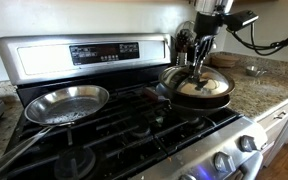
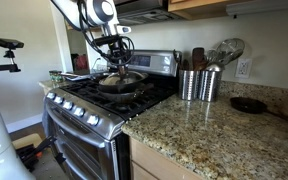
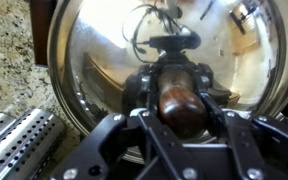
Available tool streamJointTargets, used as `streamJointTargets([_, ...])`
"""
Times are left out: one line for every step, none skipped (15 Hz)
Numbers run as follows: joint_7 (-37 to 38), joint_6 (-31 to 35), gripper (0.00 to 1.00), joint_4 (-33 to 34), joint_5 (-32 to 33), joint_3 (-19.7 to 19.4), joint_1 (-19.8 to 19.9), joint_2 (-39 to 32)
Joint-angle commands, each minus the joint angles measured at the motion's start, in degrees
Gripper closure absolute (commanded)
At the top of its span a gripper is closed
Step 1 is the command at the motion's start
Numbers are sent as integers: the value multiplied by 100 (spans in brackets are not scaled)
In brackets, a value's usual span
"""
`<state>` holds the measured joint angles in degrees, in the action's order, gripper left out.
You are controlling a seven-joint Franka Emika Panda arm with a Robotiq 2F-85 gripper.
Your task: Uncover the pan
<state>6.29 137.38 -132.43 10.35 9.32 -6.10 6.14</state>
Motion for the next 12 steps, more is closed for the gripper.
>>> streamJointTargets([-348, -519, 80, -29, -201, -193, 47, 697])
streamJointTargets([-415, -641, 80, 5, -233, -252, 73, 788])
streamJointTargets([-457, -732, 80, 44, -232, -336, 124, 862])
streamJointTargets([-496, -827, 80, 82, -239, -414, 166, 920])
streamJointTargets([-523, -899, 80, 143, -226, -508, 234, 932])
streamJointTargets([-552, -955, 80, 203, -228, -601, 304, 916])
streamJointTargets([-622, -950, 80, 251, -250, -709, 373, 889])
streamJointTargets([-651, -969, 80, 311, -270, -816, 457, 840])
streamJointTargets([-654, -962, 80, 370, -305, -927, 544, 766])
streamJointTargets([-703, -975, 80, 423, -371, -1023, 609, 711])
streamJointTargets([-721, -971, 80, 492, -447, -1126, 692, 611])
streamJointTargets([-690, -937, 80, 553, -509, -1206, 767, 514])
